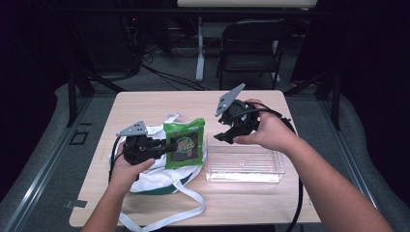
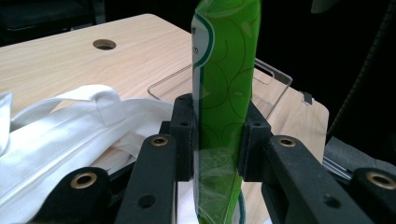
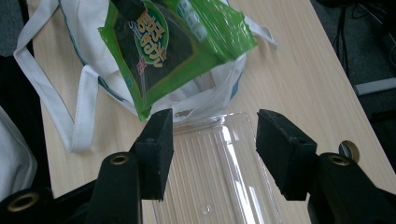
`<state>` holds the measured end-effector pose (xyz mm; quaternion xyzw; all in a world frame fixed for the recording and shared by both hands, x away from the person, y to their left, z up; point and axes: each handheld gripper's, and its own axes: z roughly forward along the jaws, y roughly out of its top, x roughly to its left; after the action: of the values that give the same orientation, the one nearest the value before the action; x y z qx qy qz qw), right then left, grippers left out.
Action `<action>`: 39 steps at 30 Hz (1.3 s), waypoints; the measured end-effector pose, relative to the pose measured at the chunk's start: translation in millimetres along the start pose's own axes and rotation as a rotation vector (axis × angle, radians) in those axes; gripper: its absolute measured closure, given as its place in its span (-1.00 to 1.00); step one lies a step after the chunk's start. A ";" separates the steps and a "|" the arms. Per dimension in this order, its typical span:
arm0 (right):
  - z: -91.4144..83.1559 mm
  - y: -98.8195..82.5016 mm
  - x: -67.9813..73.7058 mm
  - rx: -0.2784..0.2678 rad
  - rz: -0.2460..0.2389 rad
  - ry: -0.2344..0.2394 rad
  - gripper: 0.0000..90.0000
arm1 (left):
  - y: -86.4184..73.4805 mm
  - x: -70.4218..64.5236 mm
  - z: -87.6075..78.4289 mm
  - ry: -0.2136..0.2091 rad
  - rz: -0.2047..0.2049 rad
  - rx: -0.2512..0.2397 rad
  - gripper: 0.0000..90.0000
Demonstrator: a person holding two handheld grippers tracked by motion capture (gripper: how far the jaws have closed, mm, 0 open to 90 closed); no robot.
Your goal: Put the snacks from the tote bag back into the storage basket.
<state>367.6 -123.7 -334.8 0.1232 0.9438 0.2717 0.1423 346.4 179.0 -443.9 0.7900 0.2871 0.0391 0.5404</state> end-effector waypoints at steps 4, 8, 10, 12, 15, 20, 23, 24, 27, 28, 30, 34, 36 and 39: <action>1.8 6.8 0.7 0.009 -0.028 -0.003 0.03 | 0.1 -2.6 3.2 -0.004 0.010 0.014 0.61; 3.0 13.6 2.3 0.023 -0.056 -0.008 0.03 | -0.3 -3.9 6.4 -0.010 0.016 0.015 0.61; 3.5 16.4 3.5 0.020 -0.055 -0.006 0.03 | -0.1 -4.8 7.2 -0.009 0.021 0.017 0.61; 2.7 19.8 3.8 0.027 -0.070 -0.004 0.03 | 0.2 -6.0 8.1 -0.011 0.024 0.020 0.60; 3.1 23.1 5.0 0.021 -0.068 0.002 0.01 | 0.1 -7.1 9.6 -0.015 0.029 0.019 0.61; 5.7 27.5 6.3 0.025 -0.080 0.013 -0.01 | -0.3 -8.4 12.1 -0.023 0.025 0.017 0.61; 7.3 30.5 7.5 0.030 -0.087 0.024 -0.03 | -0.1 -9.6 13.5 -0.025 0.028 0.017 0.61; 7.7 31.7 7.6 0.038 -0.097 0.024 -0.03 | 0.0 -9.8 13.8 -0.027 0.032 0.022 0.60; 10.0 34.4 9.2 0.042 -0.104 0.030 -0.03 | -0.1 -10.8 15.5 -0.029 0.036 0.022 0.61; 11.2 35.4 9.8 0.041 -0.107 0.034 -0.04 | -0.1 -11.1 15.9 -0.029 0.039 0.022 0.61; 13.2 37.2 11.0 0.041 -0.113 0.039 -0.04 | -0.1 -12.1 16.8 -0.031 0.039 0.022 0.61; 15.8 40.9 12.8 0.047 -0.130 0.046 -0.04 | 0.6 -14.9 18.2 -0.039 0.048 0.025 0.61; 17.5 42.2 13.5 0.044 -0.134 0.051 -0.05 | 1.0 -15.8 18.6 -0.042 0.057 0.028 0.61; 19.6 44.2 14.7 0.054 -0.145 0.053 -0.05 | 1.1 -17.7 19.8 -0.045 0.057 0.024 0.61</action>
<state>367.4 -73.4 -329.5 0.0511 0.9606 0.2385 0.1333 339.6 153.5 -446.7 0.8049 0.2524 0.0333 0.5360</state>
